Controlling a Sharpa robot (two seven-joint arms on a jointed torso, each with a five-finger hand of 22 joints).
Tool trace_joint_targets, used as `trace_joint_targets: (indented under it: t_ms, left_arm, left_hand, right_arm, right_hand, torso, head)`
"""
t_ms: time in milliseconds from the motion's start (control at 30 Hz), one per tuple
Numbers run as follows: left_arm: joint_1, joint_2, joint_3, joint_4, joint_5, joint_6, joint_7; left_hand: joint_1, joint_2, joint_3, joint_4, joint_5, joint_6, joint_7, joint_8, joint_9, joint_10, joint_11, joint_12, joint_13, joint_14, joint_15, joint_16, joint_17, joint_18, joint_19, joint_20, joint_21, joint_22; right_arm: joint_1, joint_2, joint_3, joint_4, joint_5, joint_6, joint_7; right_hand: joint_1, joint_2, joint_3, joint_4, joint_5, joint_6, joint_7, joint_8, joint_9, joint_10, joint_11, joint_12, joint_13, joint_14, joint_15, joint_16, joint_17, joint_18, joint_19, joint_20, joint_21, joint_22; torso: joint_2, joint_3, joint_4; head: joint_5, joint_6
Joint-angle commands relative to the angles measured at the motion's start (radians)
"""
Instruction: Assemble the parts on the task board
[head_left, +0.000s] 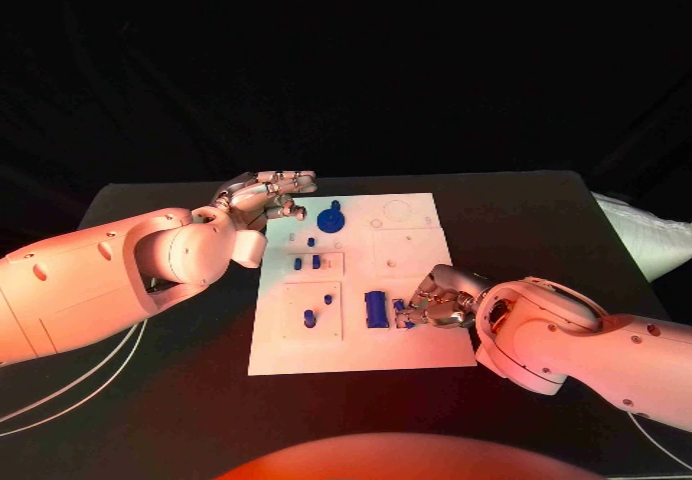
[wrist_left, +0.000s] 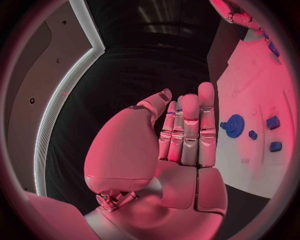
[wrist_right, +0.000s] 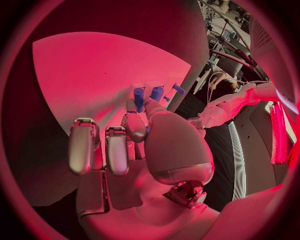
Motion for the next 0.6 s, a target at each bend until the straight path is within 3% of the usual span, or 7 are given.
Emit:
trace_joint_targets:
  t_ms: [33,367,600]
  left_arm:
    - [0.000,0.001,0.001,0.003,0.001,0.019,0.002]
    - [0.000,0.001,0.001,0.003,0.001,0.021,0.000]
    - [0.000,0.001,0.001,0.003,0.001,0.022,-0.001]
  left_hand:
    - [0.001,0.011,-0.006,-0.002,0.005,-0.006,0.002,0.004,-0.002,-0.006,0.002,0.003,0.000,-0.009,0.002,-0.006,-0.002,0.019,-0.004,0.006,-0.007,-0.002]
    - [0.000,0.011,-0.007,-0.001,0.004,-0.008,0.003,0.004,-0.002,-0.007,0.002,0.003,0.000,-0.010,0.002,-0.007,-0.004,0.019,-0.004,0.006,-0.007,-0.002]
    - [0.000,0.011,-0.007,-0.001,0.004,-0.009,0.003,0.003,-0.002,-0.009,0.003,0.003,0.000,-0.011,0.002,-0.009,-0.007,0.019,-0.004,0.006,-0.008,-0.003]
  right_arm:
    - [-0.002,0.004,0.000,-0.002,-0.032,0.041,-0.022]
    - [-0.002,0.010,0.000,-0.009,-0.059,0.054,-0.029]
    - [-0.002,0.015,0.000,-0.008,-0.073,0.045,-0.027]
  right_hand:
    - [-0.016,-0.001,-0.005,0.015,0.020,0.013,-0.004,0.001,0.005,0.013,-0.007,0.006,0.004,0.075,-0.003,0.002,0.105,-0.007,0.002,-0.007,0.004,-0.001]
    - [-0.029,-0.003,-0.019,0.030,0.042,0.022,-0.008,0.008,0.014,0.013,-0.010,0.005,0.005,0.074,-0.006,0.001,0.104,-0.007,0.002,-0.010,0.003,-0.002]
    - [-0.060,-0.007,-0.053,0.066,0.070,0.026,-0.011,0.015,0.025,0.019,-0.012,0.014,0.013,0.075,-0.008,0.002,0.105,-0.007,0.002,-0.012,0.003,-0.001]
  torso:
    - [-0.001,-0.0006,-0.0010]
    - [-0.001,-0.0004,-0.0008]
    - [0.000,-0.0003,-0.0008]
  head:
    - [0.001,-0.001]
    - [-0.001,-0.001]
    - [-0.002,0.000]
